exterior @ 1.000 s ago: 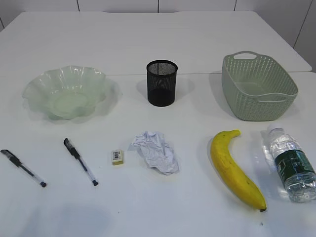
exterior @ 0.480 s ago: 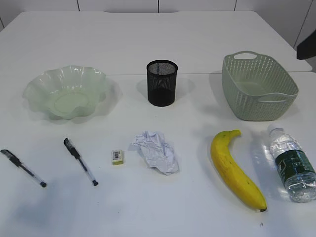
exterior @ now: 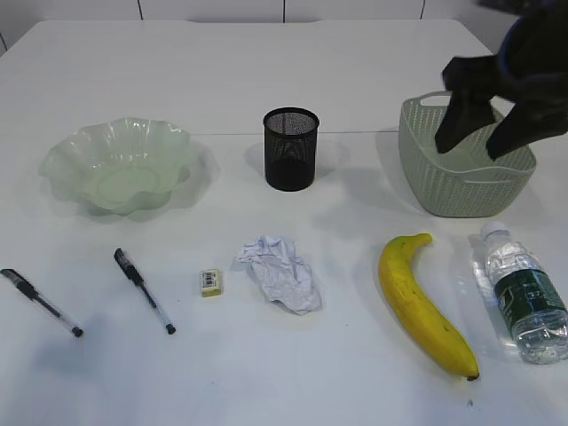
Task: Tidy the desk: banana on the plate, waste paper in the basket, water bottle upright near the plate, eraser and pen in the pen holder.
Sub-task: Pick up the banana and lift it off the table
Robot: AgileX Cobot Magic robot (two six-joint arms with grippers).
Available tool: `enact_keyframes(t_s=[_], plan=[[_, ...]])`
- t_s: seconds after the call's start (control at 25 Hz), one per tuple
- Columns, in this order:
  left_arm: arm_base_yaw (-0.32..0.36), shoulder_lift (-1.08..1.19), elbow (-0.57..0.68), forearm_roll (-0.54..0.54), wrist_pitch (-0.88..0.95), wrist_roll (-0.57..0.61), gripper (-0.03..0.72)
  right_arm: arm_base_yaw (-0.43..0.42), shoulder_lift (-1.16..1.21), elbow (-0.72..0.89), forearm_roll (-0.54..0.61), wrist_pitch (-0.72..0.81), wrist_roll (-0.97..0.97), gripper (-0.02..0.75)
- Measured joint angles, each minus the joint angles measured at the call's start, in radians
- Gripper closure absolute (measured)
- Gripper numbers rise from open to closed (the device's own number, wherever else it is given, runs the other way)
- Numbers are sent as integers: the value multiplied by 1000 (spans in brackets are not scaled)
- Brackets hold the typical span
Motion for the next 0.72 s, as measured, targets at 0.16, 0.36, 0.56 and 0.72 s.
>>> enact_keyframes(t_s=[0.16, 0.36, 0.56, 0.72], plan=[[0, 92, -62, 0, 7, 0, 265, 75, 134, -43, -46, 24, 56, 265], [0, 209, -160, -1, 72, 0, 265, 132, 266, -59, -72, 22, 139, 330], [0, 263, -189, -3, 105, 0, 265, 138, 354, -59, -91, 7, 164, 338], [0, 265, -190, -3, 106, 0, 265, 138, 385, -65, -109, -16, 171, 325]])
